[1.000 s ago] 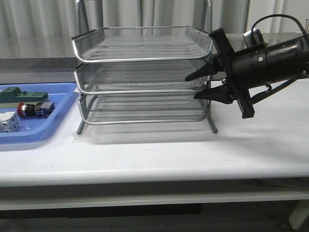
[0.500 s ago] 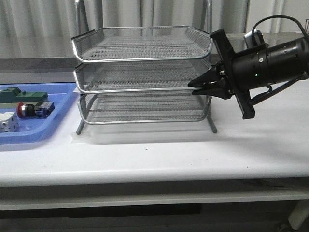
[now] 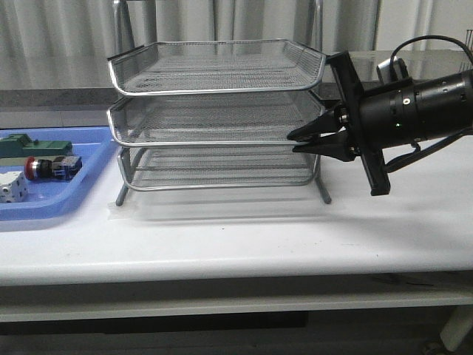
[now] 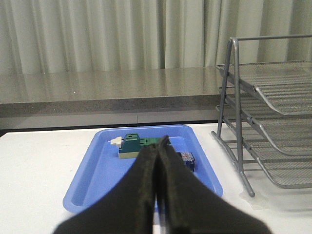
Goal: Place button on rack with both arms
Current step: 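Grip the middle tray edge with the right gripper and pull it toward the robot, then open the right gripper and withdraw it from the tray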
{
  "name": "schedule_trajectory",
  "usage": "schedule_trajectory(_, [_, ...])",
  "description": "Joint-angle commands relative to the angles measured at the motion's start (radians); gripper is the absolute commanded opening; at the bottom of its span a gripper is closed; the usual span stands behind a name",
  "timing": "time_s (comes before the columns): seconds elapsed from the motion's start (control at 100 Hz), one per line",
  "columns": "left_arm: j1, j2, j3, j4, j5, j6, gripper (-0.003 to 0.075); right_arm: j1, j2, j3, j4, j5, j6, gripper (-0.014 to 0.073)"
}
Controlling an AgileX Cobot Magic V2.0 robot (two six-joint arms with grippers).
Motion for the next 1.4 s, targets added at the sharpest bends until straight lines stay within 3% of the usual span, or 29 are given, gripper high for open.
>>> schedule_trajectory(0.0, [-0.007,-0.032,0.055,-0.006,-0.081,-0.013,-0.0021,0.004,-0.056,0.003,-0.037,0.114,-0.014,0.0116])
schedule_trajectory(0.85, [-0.007,-0.032,0.055,-0.006,-0.081,-0.013,-0.0021,0.004,-0.225,0.321,-0.085,0.091,-0.119,0.0116])
schedule_trajectory(1.13, [-0.007,-0.032,0.055,-0.006,-0.081,-0.013,-0.0021,0.004,-0.248,0.350,-0.069,0.097,-0.163,0.0125])
schedule_trajectory(1.22, [-0.007,-0.032,0.055,-0.006,-0.081,-0.013,-0.0021,0.004,-0.257,0.350,-0.065,0.100,-0.166,0.0182])
schedule_trajectory(1.39, [-0.007,-0.032,0.055,-0.006,-0.081,-0.013,-0.0021,0.004,-0.275,0.350,-0.063,0.100,-0.175,0.0384])
